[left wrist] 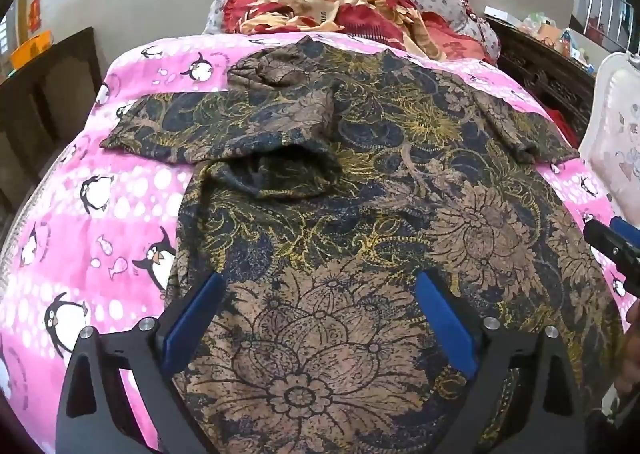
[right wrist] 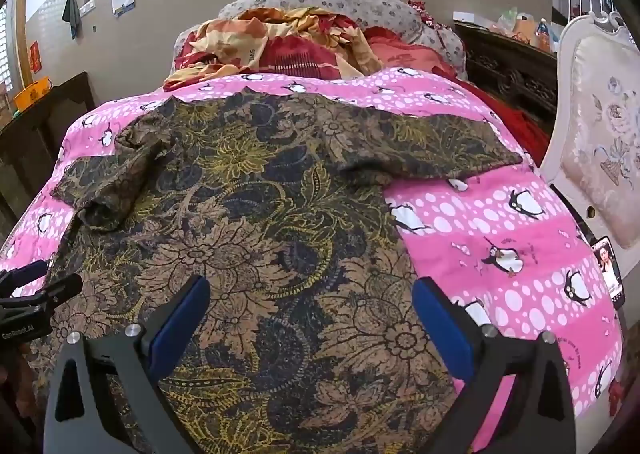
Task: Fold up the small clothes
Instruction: 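Move both tools over the floral shirt's back, fingers open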
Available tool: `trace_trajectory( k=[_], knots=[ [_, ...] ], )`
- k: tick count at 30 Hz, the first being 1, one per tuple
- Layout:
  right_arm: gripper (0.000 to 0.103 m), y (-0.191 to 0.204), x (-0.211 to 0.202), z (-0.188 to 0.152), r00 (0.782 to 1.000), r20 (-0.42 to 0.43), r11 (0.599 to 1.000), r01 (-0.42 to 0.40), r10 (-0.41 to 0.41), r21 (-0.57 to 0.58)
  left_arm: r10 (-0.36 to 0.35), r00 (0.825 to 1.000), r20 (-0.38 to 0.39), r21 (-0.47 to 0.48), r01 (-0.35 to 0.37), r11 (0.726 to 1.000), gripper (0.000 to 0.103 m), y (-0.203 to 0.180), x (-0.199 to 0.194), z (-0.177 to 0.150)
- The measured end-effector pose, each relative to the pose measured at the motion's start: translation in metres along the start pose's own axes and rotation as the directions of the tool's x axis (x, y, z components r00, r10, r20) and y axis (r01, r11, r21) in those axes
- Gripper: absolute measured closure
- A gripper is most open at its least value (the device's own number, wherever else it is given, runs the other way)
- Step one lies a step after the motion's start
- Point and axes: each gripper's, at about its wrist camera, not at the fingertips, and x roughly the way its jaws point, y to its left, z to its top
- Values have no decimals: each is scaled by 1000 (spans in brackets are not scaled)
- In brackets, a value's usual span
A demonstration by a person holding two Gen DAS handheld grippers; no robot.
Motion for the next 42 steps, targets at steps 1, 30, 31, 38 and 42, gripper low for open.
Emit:
trace_trajectory(
  k=[1, 30, 31, 38, 42],
  knots=[
    [0, 0, 0, 0, 1000, 0, 1000, 0, 0, -1, -11, 1000, -3, -1, 11, 1000, 22, -1, 1, 0],
    [0, 5, -10, -2, 999, 32, 999, -27, 28, -20, -8, 1000, -9, -34, 8, 999, 29, 6, 2, -9],
    [0, 5, -10, -1, 999, 30, 1000, -20, 21, -21, 4, 1000, 2, -29, -4, 1000, 29, 6, 1, -9],
    [0, 2, -6, -4, 1000, 14, 1000, -9, 9, -10, -1, 999, -49, 5, 1, 1000, 29, 4, 5, -13],
    [0, 1, -2, -4, 1000, 1, 1000, -2, 2, -2, -29, 990, -136, -5, 29, 1000, 37, 3, 7, -11]
  ],
)
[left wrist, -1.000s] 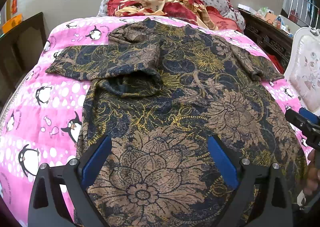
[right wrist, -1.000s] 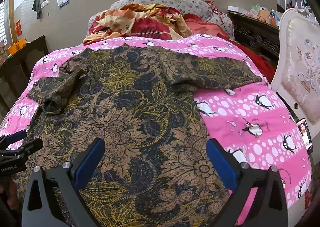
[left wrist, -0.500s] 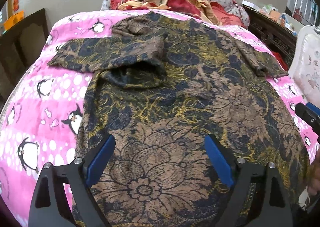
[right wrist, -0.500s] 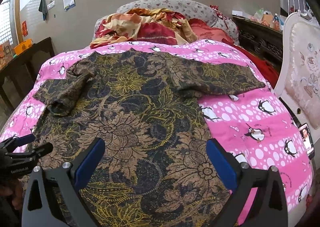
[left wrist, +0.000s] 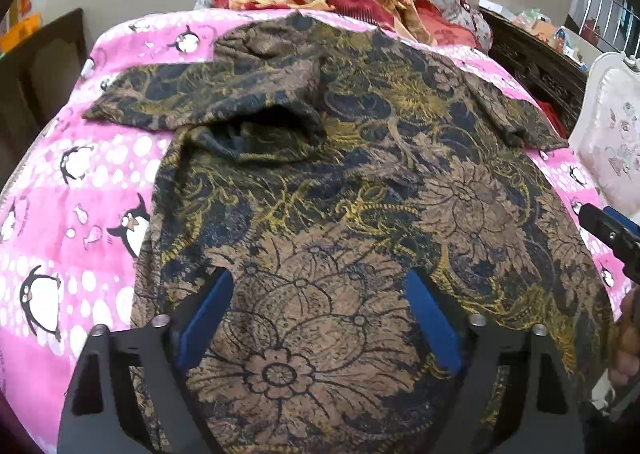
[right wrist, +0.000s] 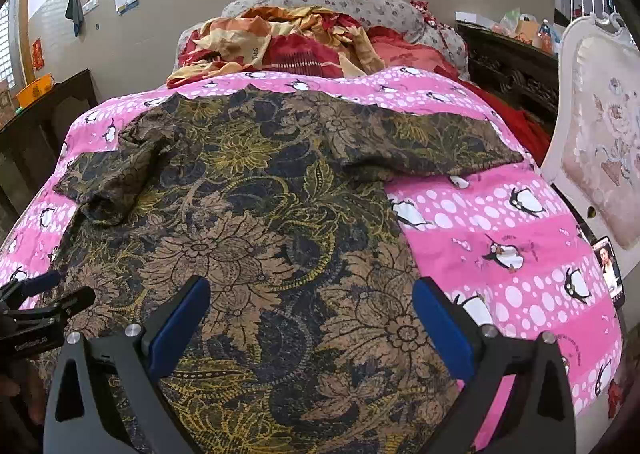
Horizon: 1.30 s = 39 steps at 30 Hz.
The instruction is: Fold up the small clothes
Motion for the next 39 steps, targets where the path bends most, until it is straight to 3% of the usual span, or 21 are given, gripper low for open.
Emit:
trace_trajectory(
  k=[7, 12, 19, 27, 39],
  knots=[
    [0, -6, 3, 0, 1000, -8, 1000, 7, -6, 19, 76, 993, 95, 18, -78, 997, 38, 1, -10, 11],
    [0, -7, 8, 1, 1000, -19, 1000, 12, -11, 7, 72, 993, 95, 17, -74, 997, 38, 5, -5, 18],
    [0, -19, 57, 21, 995, -84, 997, 56, -60, -50, 94, 987, 132, 41, -100, 994, 37, 17, 17, 59],
    [0, -29, 128, 33, 987, -161, 1000, 10, -11, -6, 123, 989, 81, -14, -122, 992, 37, 36, 65, 59],
    [0, -23, 136, 28, 986, -163, 999, 39, -41, -11, 99, 993, 64, -40, -96, 995, 27, 41, 73, 59]
  ],
)
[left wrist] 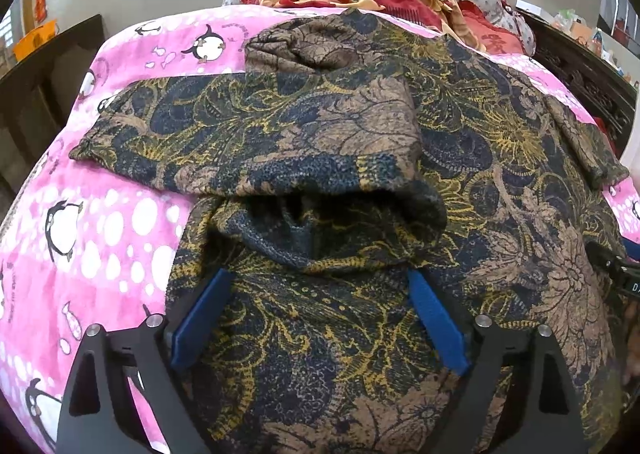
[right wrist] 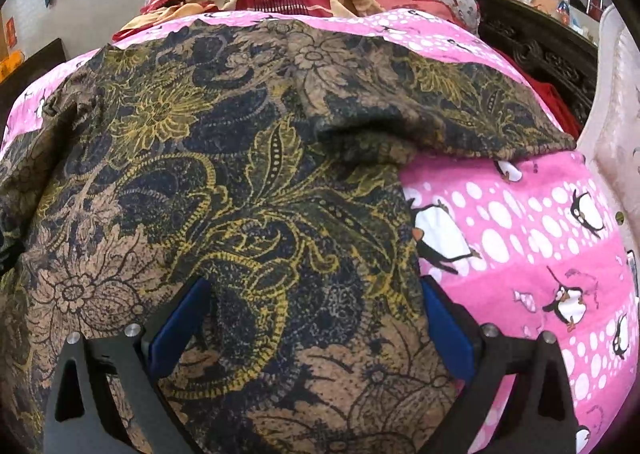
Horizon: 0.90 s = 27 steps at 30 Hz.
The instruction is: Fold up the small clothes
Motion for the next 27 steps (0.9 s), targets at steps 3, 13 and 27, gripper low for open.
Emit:
trace_trajectory(
  k=[3, 13, 27],
  knots=[
    [0, -4, 0, 2, 1000, 5, 1000, -10, 10, 14, -6, 1000, 3, -3, 6, 1000, 26, 1, 1, 1],
    [0, -14, -2, 3, 998, 28, 997, -50, 48, 54, -24, 1000, 8, -16, 24, 1000, 25, 4, 2, 3],
    [0, -18, -6, 1, 997, 35, 996, -65, 63, 61, -34, 999, 22, -22, 35, 999, 25, 6, -2, 1]
  ],
)
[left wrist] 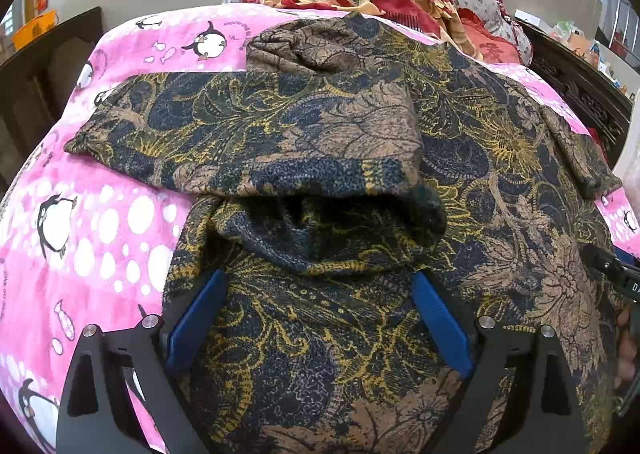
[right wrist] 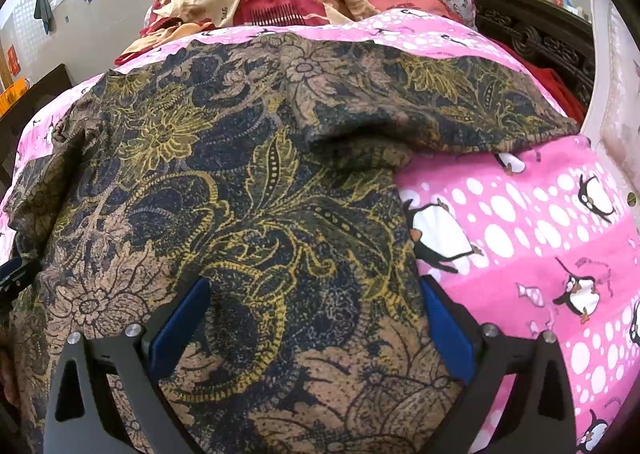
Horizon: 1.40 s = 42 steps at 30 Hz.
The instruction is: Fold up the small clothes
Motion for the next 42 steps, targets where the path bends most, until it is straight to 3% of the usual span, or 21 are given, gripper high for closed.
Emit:
trace_trajectory(
  k=[26, 42],
  knots=[
    [0, -2, 0, -1, 1000, 4, 1000, -15, 15, 8, -21, 1000, 19, -14, 21, 1000, 25, 6, -4, -1],
    [0, -2, 3, 0, 1000, -12, 1000, -6, 6, 8, 1, 1000, 12, 1, -1, 1000, 25, 3, -4, -1]
  ],
)
